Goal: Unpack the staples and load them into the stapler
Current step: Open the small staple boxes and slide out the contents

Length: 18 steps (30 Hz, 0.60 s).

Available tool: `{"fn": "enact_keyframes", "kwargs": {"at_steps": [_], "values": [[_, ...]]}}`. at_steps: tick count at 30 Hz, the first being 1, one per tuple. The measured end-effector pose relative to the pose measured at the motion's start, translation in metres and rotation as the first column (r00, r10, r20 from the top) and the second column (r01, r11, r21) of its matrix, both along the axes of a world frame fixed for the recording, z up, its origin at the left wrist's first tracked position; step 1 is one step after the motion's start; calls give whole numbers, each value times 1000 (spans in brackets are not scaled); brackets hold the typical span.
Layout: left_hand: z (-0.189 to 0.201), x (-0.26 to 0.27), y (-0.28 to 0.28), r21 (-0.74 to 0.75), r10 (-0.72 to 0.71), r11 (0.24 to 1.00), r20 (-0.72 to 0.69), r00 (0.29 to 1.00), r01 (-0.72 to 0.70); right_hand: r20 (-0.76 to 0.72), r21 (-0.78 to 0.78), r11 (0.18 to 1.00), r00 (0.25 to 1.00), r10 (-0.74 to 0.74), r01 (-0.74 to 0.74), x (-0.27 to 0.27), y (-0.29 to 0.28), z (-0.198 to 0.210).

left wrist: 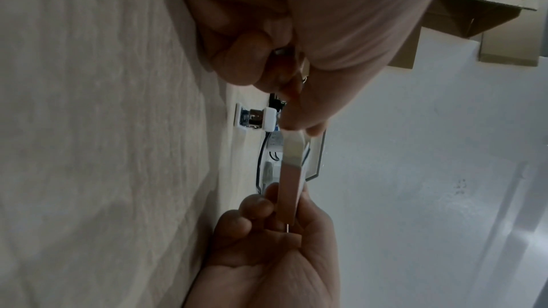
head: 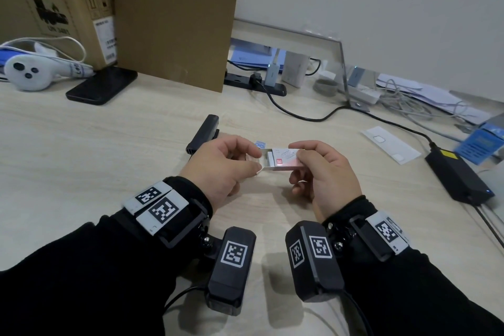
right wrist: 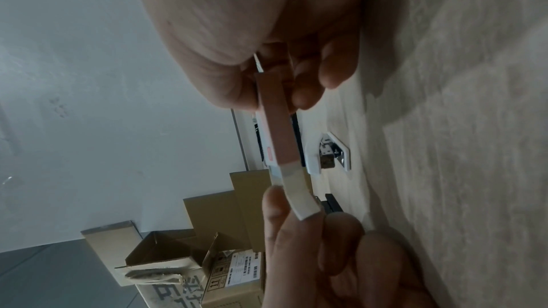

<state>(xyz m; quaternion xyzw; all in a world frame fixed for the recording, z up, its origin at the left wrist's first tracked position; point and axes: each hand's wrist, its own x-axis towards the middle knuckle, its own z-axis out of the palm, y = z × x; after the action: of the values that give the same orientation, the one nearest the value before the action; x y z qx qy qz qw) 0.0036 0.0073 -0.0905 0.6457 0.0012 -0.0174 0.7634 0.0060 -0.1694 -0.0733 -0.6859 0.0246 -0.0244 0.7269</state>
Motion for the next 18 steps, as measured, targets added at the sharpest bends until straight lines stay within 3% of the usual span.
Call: {"fn": "enact_keyframes", "kwargs": {"at_steps": [18], "values": [[4,0,-2,56,65,997,-117,991,-58,156,-10,995,982,104,-104,-6,1,0]]}}
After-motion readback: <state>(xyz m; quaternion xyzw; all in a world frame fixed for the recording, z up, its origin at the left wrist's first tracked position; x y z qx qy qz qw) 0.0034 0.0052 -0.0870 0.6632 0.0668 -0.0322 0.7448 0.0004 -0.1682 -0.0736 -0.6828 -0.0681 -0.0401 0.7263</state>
